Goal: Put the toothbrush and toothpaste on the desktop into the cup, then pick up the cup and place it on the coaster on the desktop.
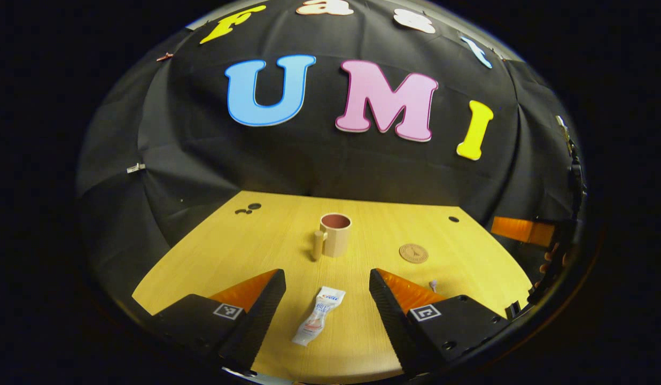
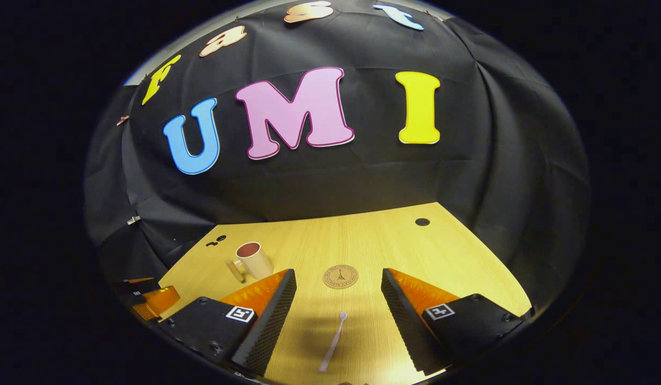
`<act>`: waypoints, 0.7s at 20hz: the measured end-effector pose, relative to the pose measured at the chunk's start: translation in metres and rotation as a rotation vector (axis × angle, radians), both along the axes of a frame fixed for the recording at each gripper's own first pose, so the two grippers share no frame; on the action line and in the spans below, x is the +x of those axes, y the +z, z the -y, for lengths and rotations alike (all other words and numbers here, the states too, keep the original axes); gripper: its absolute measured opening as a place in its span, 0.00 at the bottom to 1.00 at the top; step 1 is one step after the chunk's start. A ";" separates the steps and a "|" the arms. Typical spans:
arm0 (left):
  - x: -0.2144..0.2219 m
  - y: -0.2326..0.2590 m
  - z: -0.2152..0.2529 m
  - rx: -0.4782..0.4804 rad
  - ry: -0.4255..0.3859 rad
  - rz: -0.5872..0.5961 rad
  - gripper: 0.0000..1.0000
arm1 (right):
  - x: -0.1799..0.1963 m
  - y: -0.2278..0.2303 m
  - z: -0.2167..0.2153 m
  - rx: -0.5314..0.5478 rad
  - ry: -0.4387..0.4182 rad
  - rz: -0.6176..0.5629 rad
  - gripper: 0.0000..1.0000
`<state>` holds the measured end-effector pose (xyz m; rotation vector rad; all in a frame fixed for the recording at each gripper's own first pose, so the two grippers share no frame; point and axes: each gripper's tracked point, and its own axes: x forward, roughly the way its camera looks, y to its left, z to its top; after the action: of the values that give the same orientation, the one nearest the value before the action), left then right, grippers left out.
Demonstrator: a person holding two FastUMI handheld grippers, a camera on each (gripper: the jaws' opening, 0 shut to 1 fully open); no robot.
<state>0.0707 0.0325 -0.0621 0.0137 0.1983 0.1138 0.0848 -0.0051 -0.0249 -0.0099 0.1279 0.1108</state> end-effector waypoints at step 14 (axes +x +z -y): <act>0.054 -0.138 -0.025 0.069 0.003 -0.427 0.98 | 0.036 -0.071 -0.009 0.001 0.082 -0.219 0.99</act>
<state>0.1244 0.0574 -0.2004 0.1068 0.6208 0.1193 0.1211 0.0037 -0.0957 -0.0023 0.3463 0.1936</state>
